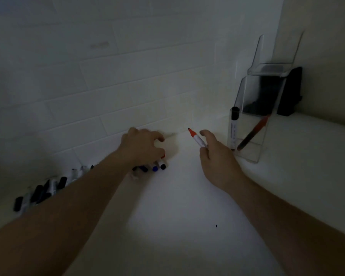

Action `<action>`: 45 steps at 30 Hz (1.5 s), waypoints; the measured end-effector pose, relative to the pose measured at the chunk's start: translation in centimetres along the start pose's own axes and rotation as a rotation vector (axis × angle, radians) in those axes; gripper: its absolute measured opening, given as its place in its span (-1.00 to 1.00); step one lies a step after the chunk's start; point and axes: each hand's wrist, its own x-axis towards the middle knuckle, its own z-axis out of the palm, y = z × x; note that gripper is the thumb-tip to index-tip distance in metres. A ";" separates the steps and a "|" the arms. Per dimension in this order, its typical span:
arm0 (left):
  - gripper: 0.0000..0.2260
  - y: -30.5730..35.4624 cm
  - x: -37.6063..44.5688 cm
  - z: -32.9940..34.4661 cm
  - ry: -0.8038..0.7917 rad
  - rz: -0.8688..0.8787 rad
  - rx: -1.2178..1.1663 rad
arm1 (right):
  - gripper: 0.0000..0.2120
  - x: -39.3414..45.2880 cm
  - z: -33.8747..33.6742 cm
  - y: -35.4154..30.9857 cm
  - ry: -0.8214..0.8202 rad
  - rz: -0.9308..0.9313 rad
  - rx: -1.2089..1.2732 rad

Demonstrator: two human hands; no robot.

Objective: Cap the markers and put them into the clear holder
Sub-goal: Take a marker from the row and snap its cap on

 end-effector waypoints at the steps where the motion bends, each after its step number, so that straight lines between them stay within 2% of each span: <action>1: -0.57 0.5 0.7 -0.3 -0.062 0.011 0.072 | -0.63 0.1 0.0 0.1 0.003 0.005 0.003; 4: -0.62 1.5 2.1 -0.5 -0.191 0.035 0.210 | -0.66 0.2 0.0 0.4 0.024 0.022 0.035; 7: -0.70 1.9 2.8 -0.5 -0.202 0.099 0.241 | -0.69 0.3 -0.1 0.4 0.031 0.026 0.051; 9: -0.69 1.9 2.7 -0.5 -0.081 0.133 0.198 | -0.71 0.2 -0.2 0.3 0.030 0.021 0.058; 12: -0.71 1.7 0.9 -0.6 0.166 0.201 -0.171 | -0.74 0.1 -0.4 0.2 0.021 0.022 0.070; 14: -0.77 1.7 -1.3 -0.2 0.223 0.256 -0.337 | -0.76 0.0 -0.5 0.1 0.023 0.002 0.074; 18: -0.88 0.7 -5.7 1.9 0.357 0.268 -0.500 | -0.78 0.0 -0.4 0.1 0.064 -0.080 0.006; 21: -0.82 -0.4 -6.8 3.3 0.453 0.274 -0.541 | -0.79 0.1 -0.1 0.1 0.116 -0.149 -0.134; 24: -0.77 -1.0 -6.6 3.3 0.470 0.181 -0.619 | -0.79 -0.2 0.0 -0.1 0.084 -0.176 -0.114; 31: -0.73 -1.0 -6.2 3.3 0.445 0.153 -0.519 | -0.77 -0.6 -0.4 -1.1 0.041 -0.252 -0.228; 37: -0.76 -1.1 -6.1 3.7 0.508 0.315 -0.450 | -0.74 -0.6 -0.2 -1.1 0.011 -0.298 -0.266; 45: -0.81 0.3 -6.5 3.9 0.461 0.477 -0.383 | -0.76 -1.1 0.0 -2.0 0.008 -0.385 -0.341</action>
